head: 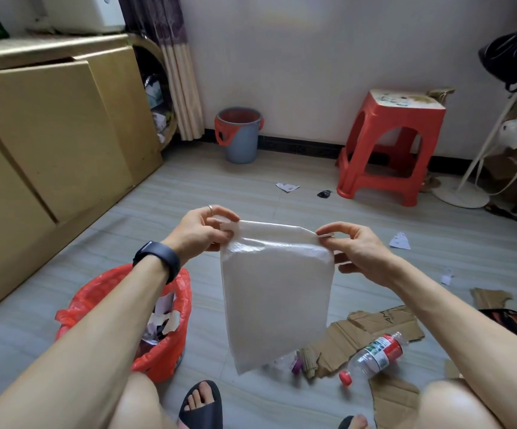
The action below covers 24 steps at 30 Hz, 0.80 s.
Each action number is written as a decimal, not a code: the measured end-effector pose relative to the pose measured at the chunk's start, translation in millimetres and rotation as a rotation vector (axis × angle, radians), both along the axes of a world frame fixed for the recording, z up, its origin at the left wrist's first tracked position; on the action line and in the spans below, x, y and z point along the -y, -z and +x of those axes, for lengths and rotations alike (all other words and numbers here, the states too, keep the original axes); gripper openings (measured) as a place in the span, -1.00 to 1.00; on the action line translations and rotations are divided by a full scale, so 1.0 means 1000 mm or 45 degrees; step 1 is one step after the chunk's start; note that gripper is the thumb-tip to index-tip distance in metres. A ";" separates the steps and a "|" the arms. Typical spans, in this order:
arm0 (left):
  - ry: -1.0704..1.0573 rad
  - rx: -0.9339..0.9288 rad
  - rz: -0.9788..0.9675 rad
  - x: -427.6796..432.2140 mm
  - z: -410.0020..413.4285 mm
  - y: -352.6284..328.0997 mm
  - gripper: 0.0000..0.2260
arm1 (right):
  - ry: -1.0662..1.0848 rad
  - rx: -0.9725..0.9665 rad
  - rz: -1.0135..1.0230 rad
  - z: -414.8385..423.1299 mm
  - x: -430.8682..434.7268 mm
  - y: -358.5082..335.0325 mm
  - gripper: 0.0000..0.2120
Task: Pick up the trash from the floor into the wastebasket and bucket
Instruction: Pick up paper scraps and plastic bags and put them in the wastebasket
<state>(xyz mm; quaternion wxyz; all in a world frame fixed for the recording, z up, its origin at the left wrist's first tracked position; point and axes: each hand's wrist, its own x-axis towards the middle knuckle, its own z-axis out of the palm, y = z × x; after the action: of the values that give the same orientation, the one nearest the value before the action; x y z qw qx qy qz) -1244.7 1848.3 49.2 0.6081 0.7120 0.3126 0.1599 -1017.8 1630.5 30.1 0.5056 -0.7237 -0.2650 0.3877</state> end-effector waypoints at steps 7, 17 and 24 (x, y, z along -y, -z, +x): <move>-0.148 -0.014 0.089 -0.006 0.005 0.007 -0.73 | 0.090 -0.209 0.229 -0.002 -0.008 -0.003 -0.80; 0.000 -0.121 0.069 -0.007 -0.002 0.007 -0.78 | 0.062 0.101 0.090 -0.002 -0.008 -0.004 -0.73; 0.080 -0.080 -0.165 -0.007 -0.005 0.001 -0.84 | 0.065 0.037 0.156 -0.001 -0.008 -0.002 -0.79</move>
<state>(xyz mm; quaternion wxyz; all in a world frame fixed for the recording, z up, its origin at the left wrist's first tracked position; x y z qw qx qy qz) -1249.4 1855.6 48.4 0.6475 0.6853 0.3186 0.0979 -1018.4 1638.3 32.1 0.5547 -0.7035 -0.2770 0.3473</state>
